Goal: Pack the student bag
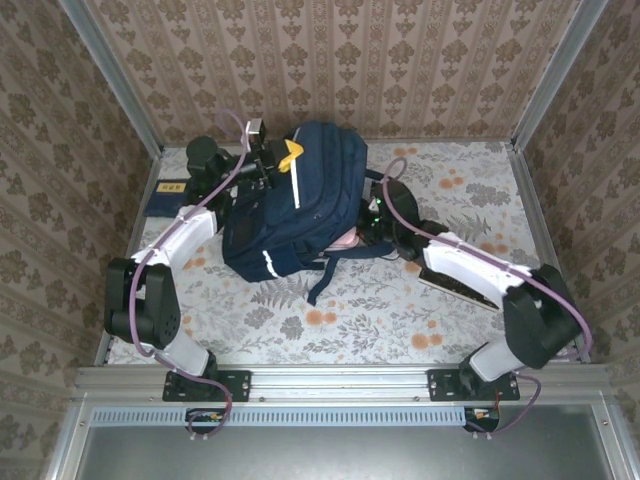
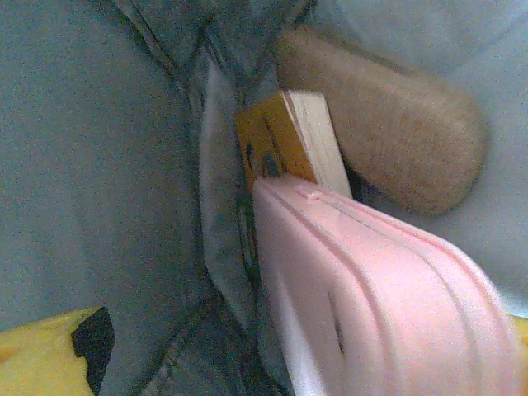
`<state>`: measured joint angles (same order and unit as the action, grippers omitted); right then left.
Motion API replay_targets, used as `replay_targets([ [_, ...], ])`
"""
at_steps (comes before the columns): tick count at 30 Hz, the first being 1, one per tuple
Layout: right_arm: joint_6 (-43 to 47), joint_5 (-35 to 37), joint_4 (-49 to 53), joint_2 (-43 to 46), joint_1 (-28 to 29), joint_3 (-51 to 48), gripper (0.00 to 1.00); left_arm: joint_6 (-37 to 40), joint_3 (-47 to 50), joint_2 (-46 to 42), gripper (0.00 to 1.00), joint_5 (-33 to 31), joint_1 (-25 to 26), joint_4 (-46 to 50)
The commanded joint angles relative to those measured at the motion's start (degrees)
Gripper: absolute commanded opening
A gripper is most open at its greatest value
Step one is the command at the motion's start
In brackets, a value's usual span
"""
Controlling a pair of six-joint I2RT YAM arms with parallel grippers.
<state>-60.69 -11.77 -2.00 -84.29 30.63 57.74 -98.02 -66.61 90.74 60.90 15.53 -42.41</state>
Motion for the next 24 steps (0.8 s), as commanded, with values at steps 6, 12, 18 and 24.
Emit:
replay_targets([
  [6, 14.3, 7.0, 18.1, 11.3, -5.4, 0.0, 1.00, 2.3, -1.3, -2.9, 0.00, -0.9, -0.9, -9.9],
  [12, 20.0, 9.6, 23.6, 15.7, -7.4, 0.4, 0.99, 23.4, -2.7, -6.9, 0.00, 0.0, -0.7, 19.1],
  [18, 23.9, 16.3, 31.5, 19.8, -8.7, 1.8, 0.95, 64.7, -16.0, -8.6, 0.02, -18.2, 4.9, 70.0],
  [24, 21.8, 19.5, 38.5, 21.7, -12.6, 0.2, 0.96, 73.1, -16.1, -2.6, 0.01, -31.8, 9.7, 76.4],
])
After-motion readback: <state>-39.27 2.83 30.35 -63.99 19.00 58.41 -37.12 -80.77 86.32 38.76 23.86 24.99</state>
